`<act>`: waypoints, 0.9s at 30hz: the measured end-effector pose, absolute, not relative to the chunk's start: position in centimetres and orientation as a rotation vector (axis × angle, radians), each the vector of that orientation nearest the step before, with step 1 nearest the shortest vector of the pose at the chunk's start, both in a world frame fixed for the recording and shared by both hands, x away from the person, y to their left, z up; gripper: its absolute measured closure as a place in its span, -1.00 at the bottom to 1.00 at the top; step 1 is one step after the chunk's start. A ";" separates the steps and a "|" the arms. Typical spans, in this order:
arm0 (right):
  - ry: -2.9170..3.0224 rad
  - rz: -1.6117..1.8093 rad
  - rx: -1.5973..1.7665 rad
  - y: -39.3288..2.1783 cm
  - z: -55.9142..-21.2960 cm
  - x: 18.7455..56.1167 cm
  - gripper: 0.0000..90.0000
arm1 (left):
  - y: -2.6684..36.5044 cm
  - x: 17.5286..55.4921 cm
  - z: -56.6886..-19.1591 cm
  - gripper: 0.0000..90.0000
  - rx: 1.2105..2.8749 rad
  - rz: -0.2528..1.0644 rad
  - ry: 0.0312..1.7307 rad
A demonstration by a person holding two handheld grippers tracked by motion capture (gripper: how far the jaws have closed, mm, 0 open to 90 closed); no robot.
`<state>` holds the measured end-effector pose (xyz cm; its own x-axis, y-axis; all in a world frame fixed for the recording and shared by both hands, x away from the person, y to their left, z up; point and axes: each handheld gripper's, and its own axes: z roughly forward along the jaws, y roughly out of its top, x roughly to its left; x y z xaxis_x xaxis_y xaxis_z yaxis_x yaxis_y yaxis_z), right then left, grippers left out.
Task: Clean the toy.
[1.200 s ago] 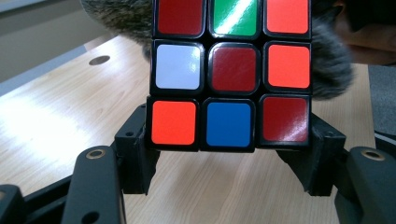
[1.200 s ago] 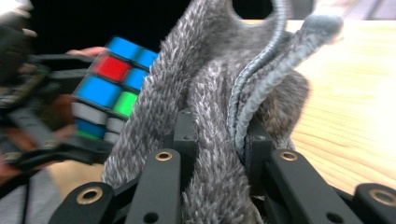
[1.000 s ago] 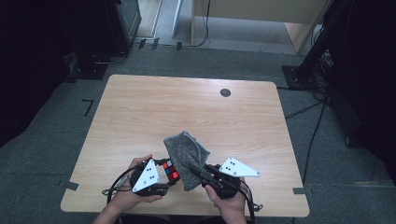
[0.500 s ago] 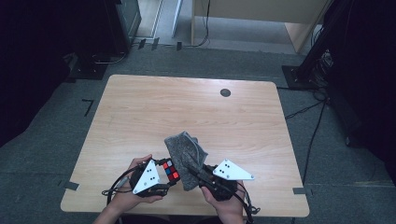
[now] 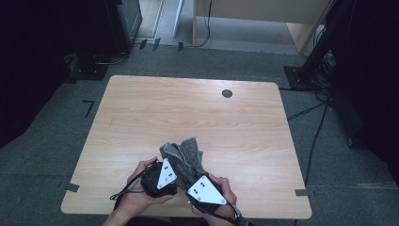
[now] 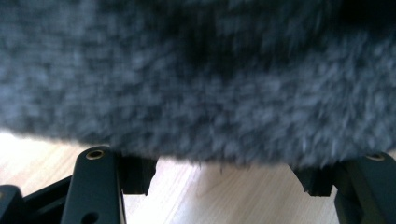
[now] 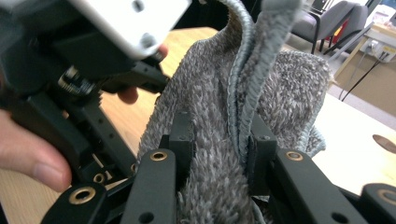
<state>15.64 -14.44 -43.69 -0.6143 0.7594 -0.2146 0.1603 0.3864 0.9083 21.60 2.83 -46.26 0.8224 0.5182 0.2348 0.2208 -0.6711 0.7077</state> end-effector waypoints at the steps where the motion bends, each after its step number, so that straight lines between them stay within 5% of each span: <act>1: 2.018 1.207 0.776 -14.3 -43.8 15.6 0.58 | 2.8 21.6 -46.3 -0.24 2.309 0.557 0.541; 27: 1.969 1.246 0.746 -14.9 -42.9 15.7 0.55 | 3.5 21.2 -45.6 -0.23 2.213 0.570 0.499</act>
<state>15.69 -14.86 -42.93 -0.6038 0.7598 -0.2411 0.1078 0.3775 0.9197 21.17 3.52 -45.61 0.8221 0.5176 0.2371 0.1670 -0.6174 0.7687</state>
